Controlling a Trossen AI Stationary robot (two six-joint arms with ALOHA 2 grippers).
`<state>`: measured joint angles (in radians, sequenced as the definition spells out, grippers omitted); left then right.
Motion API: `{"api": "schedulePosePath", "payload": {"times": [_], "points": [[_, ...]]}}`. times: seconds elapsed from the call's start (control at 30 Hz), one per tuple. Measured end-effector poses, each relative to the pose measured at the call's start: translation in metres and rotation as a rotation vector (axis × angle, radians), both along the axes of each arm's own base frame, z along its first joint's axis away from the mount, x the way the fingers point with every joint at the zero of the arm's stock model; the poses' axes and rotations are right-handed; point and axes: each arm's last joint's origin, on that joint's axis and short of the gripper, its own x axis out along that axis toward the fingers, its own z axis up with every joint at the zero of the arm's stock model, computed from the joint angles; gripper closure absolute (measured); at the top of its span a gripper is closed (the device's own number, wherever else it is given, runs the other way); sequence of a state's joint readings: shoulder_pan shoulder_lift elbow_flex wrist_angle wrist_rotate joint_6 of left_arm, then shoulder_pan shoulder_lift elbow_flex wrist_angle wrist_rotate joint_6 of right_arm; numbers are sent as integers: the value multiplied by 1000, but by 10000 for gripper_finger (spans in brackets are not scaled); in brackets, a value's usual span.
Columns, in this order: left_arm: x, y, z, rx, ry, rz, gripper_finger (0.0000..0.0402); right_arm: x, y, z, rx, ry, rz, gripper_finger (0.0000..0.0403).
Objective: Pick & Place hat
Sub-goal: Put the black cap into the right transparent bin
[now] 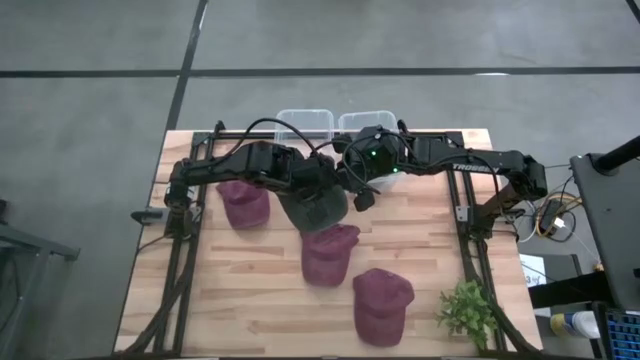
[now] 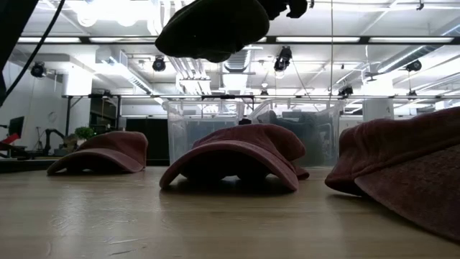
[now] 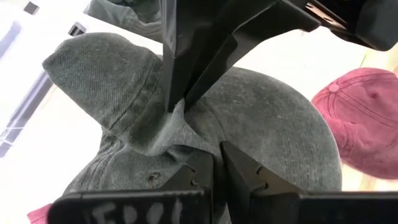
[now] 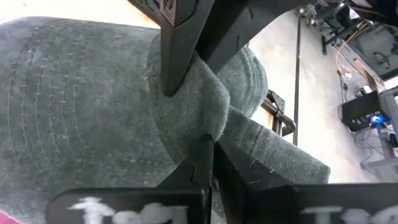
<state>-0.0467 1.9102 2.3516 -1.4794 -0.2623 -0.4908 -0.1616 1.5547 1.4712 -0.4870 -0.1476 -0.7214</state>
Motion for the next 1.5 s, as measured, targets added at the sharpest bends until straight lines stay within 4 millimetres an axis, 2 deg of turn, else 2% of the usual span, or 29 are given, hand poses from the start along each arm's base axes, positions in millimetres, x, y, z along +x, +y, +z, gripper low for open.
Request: {"api": "schedulePosePath", "payload": {"times": [0.27,0.37,0.6,0.73,0.87,1.07,1.2,1.33,1.5], "points": [[-1,0,-1,12,22,-17,362,0,0,0,4,-2,-8,395],[-2,0,-1,15,25,-22,335,0,-1,0,-5,0,-22,395],[-2,0,-1,34,34,-52,243,0,-1,0,-5,-1,-22,395],[-6,2,3,98,34,-35,211,0,-5,0,-12,2,-68,395],[-22,6,19,174,-16,45,205,-2,-15,0,-26,4,-152,395],[-63,9,51,204,-145,174,204,-12,-30,8,-16,-20,-225,395],[-92,10,66,183,-201,240,204,-26,-40,22,-50,-53,-295,395],[-108,9,71,189,-233,276,204,-47,-49,41,-101,-105,-351,395],[-112,7,57,218,-173,289,204,-79,-65,59,-92,-162,-392,395]]}}
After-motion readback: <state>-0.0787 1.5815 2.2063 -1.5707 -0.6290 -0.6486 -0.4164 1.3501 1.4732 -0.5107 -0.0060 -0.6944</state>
